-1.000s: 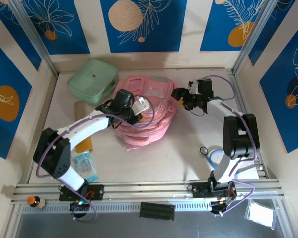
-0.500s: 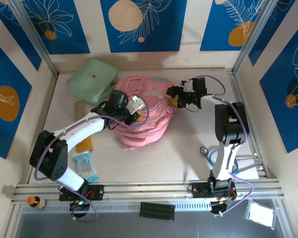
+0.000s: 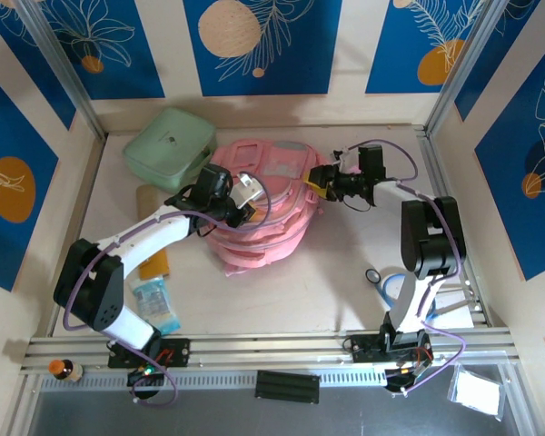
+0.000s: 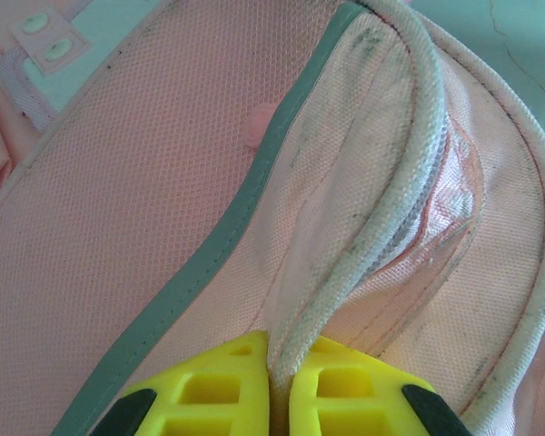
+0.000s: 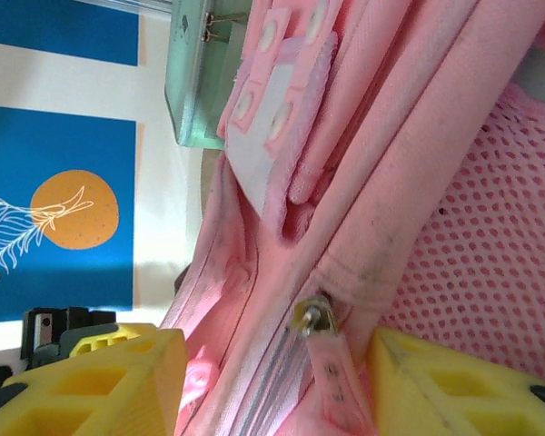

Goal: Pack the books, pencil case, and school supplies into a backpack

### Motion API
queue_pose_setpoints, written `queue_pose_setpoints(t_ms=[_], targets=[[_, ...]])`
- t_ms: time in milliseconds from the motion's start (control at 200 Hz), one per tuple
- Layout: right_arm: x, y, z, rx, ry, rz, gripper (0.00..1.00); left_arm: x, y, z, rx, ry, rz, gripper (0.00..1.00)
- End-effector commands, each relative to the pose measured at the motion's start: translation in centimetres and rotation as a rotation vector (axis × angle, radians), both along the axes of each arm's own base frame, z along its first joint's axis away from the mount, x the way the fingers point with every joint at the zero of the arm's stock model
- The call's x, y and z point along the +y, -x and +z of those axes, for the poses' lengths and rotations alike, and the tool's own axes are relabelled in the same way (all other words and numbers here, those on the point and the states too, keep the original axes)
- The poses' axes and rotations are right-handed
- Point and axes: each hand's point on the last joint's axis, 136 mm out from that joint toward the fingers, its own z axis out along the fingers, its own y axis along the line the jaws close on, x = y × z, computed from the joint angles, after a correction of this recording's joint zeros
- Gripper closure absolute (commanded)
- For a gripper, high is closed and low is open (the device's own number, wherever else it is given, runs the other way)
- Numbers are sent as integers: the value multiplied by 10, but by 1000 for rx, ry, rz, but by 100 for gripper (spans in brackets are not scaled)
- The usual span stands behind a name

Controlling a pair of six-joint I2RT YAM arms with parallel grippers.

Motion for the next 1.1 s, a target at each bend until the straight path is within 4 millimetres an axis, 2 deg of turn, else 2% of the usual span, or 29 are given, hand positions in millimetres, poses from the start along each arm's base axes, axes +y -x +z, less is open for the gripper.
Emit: queue_pose_setpoints(t_ms=[0, 235, 445, 720, 870, 1095], targets=[[0, 14, 8, -16, -20, 47, 48, -2, -9, 30, -62, 95, 20, 89], [3, 5, -5, -20, 14, 56, 57, -7, -5, 34, -49, 129, -6, 89], [7, -2, -16, -91, 65, 100, 70, -9, -2, 33, -31, 135, -24, 88], [15, 1, -10, -196, 95, 167, 84, -8, -1, 33, -25, 135, -26, 88], [4, -6, -14, -227, 246, 114, 91, -5, -1, 32, -26, 129, -21, 88], [-24, -18, -16, -349, 584, 62, 94, -3, 2, 29, -11, 124, -30, 89]])
